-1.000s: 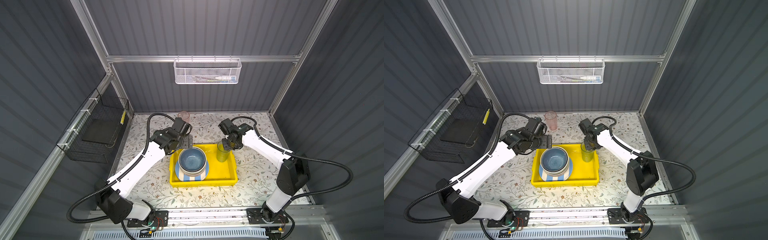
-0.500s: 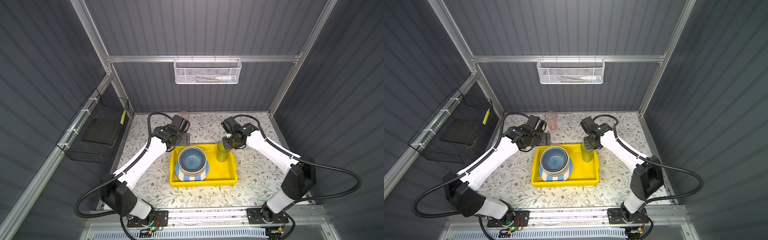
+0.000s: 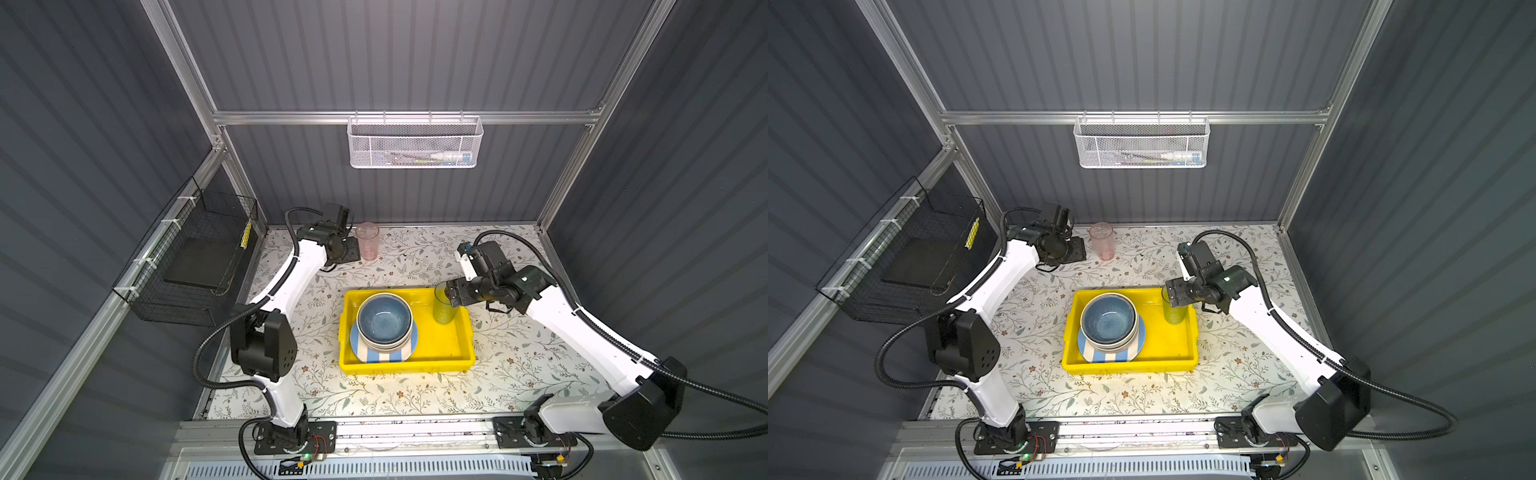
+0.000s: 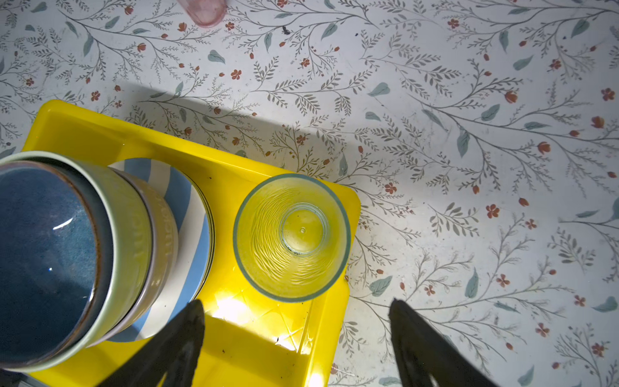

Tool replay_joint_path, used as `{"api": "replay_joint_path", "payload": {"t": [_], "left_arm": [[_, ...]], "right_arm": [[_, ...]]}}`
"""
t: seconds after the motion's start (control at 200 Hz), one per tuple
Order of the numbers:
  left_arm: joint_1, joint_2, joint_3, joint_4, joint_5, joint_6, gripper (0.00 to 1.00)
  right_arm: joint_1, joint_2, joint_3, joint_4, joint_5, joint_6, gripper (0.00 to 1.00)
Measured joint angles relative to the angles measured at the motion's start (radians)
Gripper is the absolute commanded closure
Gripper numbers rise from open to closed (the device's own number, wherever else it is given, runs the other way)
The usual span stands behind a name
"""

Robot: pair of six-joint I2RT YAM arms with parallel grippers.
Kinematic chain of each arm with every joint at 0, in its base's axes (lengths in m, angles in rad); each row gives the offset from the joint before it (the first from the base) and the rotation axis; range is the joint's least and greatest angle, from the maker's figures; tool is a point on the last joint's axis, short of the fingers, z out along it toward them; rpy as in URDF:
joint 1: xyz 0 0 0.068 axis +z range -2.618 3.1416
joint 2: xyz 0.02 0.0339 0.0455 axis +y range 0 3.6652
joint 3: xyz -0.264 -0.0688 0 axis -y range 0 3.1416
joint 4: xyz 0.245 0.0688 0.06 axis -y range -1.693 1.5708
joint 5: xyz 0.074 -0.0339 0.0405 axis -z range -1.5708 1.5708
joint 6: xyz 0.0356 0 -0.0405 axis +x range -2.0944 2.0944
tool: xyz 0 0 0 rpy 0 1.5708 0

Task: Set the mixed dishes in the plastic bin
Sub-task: 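Open the right gripper off the cup while the left gripper reaches toward the pink cup, then close the left gripper around the pink ribbed cup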

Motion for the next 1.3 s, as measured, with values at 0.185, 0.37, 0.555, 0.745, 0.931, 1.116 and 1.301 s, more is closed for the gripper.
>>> {"api": "replay_joint_path", "payload": {"t": [0.185,0.37,0.555,0.745,0.931,1.116,1.301], "left_arm": [[0.027,0.130,0.149,0.004,0.038,0.019,0.46],[0.057,0.243,0.296,0.006,0.110,0.018,0.49],[0.087,0.357,0.430,0.008,0.174,0.018,0.55],[0.108,0.483,0.561,-0.003,0.224,0.026,0.56],[0.119,0.550,0.624,-0.023,0.243,0.032,0.61],[0.121,0.554,0.619,-0.037,0.256,0.048,0.71],[0.121,0.551,0.558,-0.039,0.256,0.063,0.77]], "right_arm": [[0.000,-0.041,-0.017,0.002,-0.008,-0.004,0.12],[0.000,-0.081,-0.038,0.000,-0.007,-0.004,0.12],[0.000,-0.109,-0.061,-0.010,-0.008,0.001,0.12],[0.000,-0.132,-0.072,-0.016,-0.008,0.004,0.12],[0.000,-0.138,-0.074,-0.018,-0.010,0.004,0.12],[0.000,-0.138,-0.074,-0.017,-0.019,0.004,0.12],[0.000,-0.137,-0.074,-0.016,-0.026,0.004,0.12]]}}
